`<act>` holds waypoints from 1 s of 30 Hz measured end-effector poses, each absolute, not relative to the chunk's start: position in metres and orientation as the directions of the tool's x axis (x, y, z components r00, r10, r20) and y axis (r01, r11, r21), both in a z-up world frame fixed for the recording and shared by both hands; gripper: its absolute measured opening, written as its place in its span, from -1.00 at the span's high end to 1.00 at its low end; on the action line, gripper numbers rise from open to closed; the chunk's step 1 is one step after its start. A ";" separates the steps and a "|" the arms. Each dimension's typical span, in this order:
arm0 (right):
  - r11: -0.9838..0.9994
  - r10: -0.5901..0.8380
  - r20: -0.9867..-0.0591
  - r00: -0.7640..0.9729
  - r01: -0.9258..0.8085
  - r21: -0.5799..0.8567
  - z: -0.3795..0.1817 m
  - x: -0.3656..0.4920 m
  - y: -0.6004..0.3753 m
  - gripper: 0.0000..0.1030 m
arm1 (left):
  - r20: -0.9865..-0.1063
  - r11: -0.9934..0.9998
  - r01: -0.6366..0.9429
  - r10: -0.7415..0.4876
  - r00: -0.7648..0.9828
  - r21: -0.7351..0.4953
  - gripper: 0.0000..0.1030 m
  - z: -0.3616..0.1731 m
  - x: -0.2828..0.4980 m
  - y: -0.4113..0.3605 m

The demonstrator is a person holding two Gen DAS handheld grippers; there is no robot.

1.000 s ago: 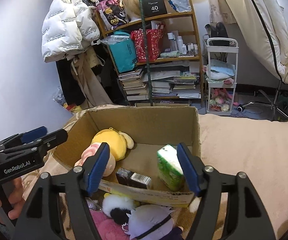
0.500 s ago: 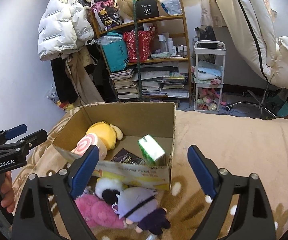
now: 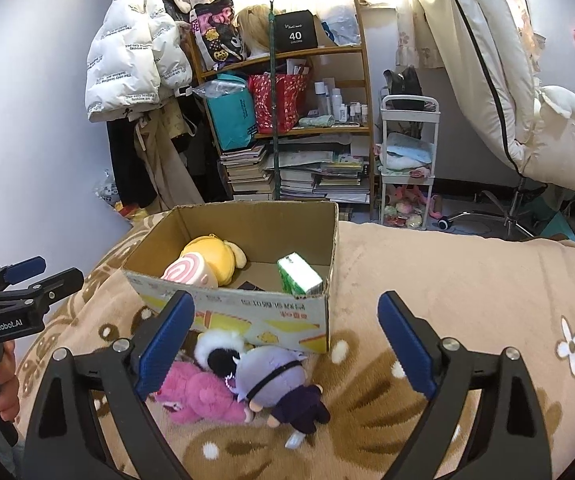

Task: Organize soft objects
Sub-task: 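Withdraw both grippers back toward the remaining toys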

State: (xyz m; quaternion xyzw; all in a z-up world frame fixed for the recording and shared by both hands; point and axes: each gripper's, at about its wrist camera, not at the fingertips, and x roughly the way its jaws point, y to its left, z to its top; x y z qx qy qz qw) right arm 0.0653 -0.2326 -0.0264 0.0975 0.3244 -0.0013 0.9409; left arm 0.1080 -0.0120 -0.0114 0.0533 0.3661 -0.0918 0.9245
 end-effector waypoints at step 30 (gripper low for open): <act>0.984 0.036 -0.653 0.757 0.086 0.154 -0.050 0.055 -0.226 -0.90 | -0.774 0.978 0.208 -0.119 0.622 0.017 -0.88 -0.045 0.105 -0.016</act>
